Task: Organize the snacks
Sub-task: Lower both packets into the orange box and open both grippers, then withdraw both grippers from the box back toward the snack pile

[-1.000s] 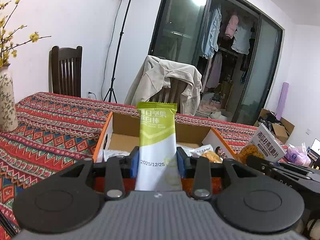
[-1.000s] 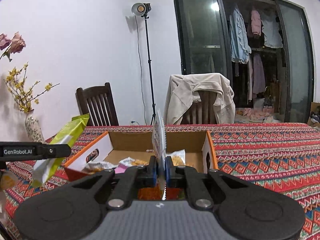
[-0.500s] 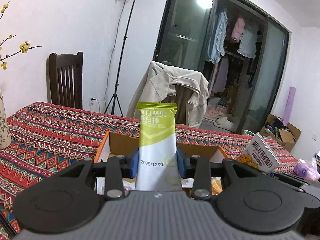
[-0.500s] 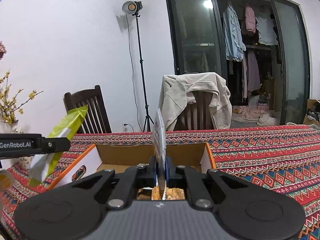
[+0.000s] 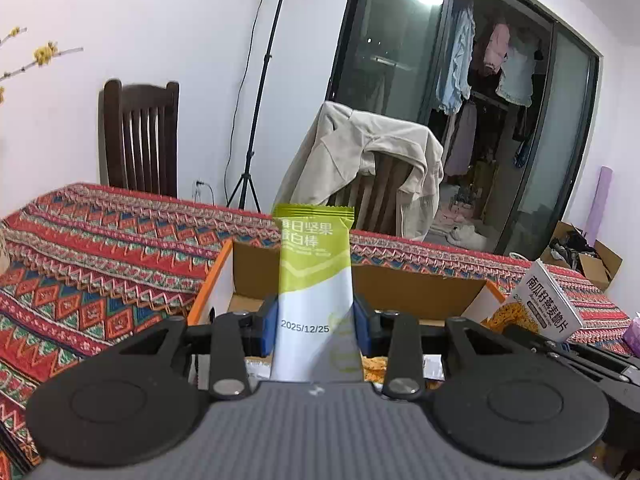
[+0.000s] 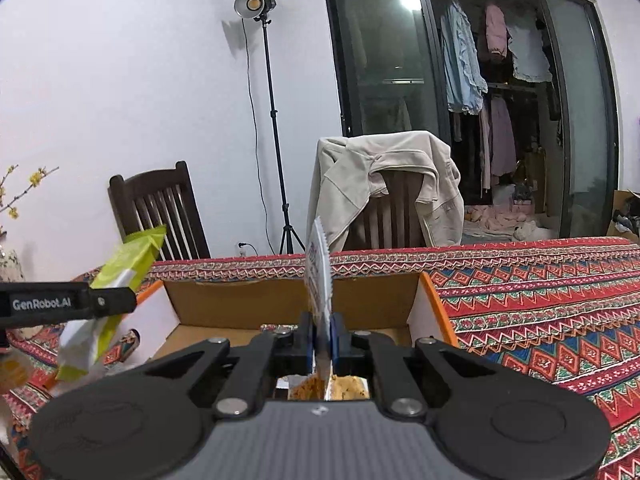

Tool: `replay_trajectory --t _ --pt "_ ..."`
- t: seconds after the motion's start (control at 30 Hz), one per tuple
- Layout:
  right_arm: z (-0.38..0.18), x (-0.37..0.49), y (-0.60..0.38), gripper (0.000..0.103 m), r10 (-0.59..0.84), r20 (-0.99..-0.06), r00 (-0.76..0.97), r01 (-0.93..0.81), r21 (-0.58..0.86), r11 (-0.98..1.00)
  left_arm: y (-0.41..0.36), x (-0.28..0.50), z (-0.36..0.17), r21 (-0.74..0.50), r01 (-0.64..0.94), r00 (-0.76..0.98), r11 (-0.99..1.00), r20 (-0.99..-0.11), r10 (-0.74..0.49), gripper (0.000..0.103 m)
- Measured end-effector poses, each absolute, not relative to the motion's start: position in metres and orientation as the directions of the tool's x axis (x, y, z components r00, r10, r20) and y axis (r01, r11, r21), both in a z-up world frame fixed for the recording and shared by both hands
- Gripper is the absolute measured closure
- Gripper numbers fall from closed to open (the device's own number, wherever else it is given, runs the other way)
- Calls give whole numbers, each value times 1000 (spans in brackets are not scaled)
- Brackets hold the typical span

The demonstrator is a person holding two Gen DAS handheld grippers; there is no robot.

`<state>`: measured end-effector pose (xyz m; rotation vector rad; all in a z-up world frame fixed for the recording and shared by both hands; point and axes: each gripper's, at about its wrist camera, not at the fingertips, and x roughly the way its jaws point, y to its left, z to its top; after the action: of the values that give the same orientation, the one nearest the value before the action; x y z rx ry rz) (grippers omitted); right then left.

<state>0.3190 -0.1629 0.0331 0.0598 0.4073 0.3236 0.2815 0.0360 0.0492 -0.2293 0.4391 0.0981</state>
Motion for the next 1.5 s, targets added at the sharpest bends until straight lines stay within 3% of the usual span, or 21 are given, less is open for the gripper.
replay_trajectory --t 0.27,0.33,0.37,0.4,0.43,0.47,0.5,1.23,1.5 --pt "27 322 -165 93 340 -406 848 -316 127 940 30 288 37 -196 -107 881 975 -472 2 62" --pt "26 322 -164 89 334 -422 843 -314 120 942 29 286 38 -194 -103 885 976 -465 1 52" --pt "26 321 -164 83 326 -427 844 -311 107 944 28 284 39 -193 -100 891 976 -455 2 37" --pt "26 320 -164 63 316 -431 845 -304 97 948 28 282 40 -192 -107 895 976 -446 11 27" --pt "27 319 -165 31 306 -431 849 -296 94 951 28 279 42 -189 -122 898 974 -438 27 7" --pt "27 317 -166 5 300 -424 855 -289 92 953 28 276 43 -187 -142 905 972 -422 51 0" --pt "28 315 -166 1 296 -412 862 -285 89 954 27 273 45 -184 -154 912 971 -406 67 0" --pt "64 278 -186 0 243 -371 896 -233 72 970 21 226 93 -189 -140 945 972 -319 74 0" --pt "65 229 -199 0 256 -383 888 -262 36 964 25 187 92 -174 -134 937 976 -343 68 0"
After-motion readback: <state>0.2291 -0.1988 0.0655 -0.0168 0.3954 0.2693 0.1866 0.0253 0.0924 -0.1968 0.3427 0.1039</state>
